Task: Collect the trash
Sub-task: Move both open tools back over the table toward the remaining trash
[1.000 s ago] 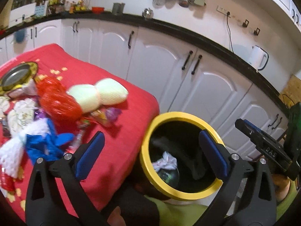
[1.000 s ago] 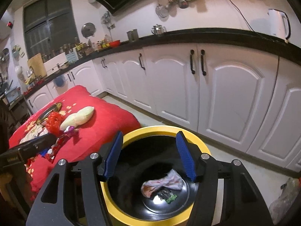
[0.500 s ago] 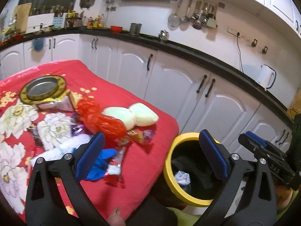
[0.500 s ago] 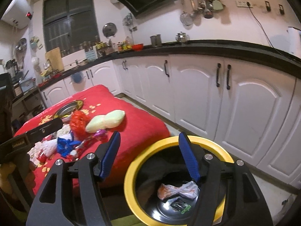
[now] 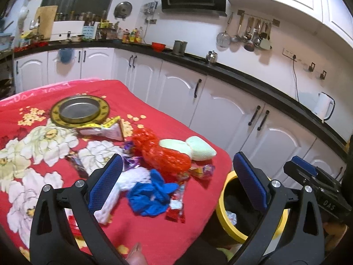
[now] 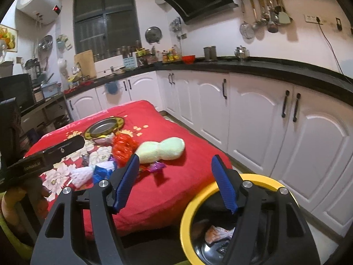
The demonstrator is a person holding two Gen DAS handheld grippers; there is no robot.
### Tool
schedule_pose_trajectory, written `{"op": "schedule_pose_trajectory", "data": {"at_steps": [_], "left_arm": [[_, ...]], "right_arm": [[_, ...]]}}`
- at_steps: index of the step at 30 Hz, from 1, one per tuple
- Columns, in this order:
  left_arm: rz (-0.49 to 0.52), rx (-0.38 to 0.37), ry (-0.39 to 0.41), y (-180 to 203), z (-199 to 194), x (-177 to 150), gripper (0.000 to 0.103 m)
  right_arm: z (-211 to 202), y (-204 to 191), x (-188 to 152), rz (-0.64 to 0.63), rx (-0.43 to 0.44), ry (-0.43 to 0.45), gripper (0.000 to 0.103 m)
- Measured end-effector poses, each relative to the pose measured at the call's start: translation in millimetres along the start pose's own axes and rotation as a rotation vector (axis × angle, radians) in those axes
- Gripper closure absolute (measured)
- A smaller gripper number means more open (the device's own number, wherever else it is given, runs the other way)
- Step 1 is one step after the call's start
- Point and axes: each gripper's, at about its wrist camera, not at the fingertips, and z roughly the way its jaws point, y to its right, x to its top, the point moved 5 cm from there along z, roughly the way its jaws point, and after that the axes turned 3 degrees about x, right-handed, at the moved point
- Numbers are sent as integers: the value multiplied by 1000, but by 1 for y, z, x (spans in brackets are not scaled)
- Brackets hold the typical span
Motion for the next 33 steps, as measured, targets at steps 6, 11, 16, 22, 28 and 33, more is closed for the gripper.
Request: {"op": "schedule_pose_trajectory", "data": {"at_steps": [6,11,16,22,28,33], "left_arm": [[-17,36,6,-21,-6,4,11],[-30,70,12,-44,-12,10,11],[-64,107,20,-72,-20,18,11],[-91,156,13,-105,-27,22,11],[-100,188,-45,-131,-28,13,11],[-107,212,-128,-151,-24,-7,11]], "right_arm": [[10,-22,9,-41,34,0,36],[23,-39,15,-70,61,-7,36],[42,-55,18,-90,100,-31,36],[72,-75,20,-128,134,-73,36],[98,-85,21,-140,147,-110,36],[117,-91,21,-163,139,-136,36]]}}
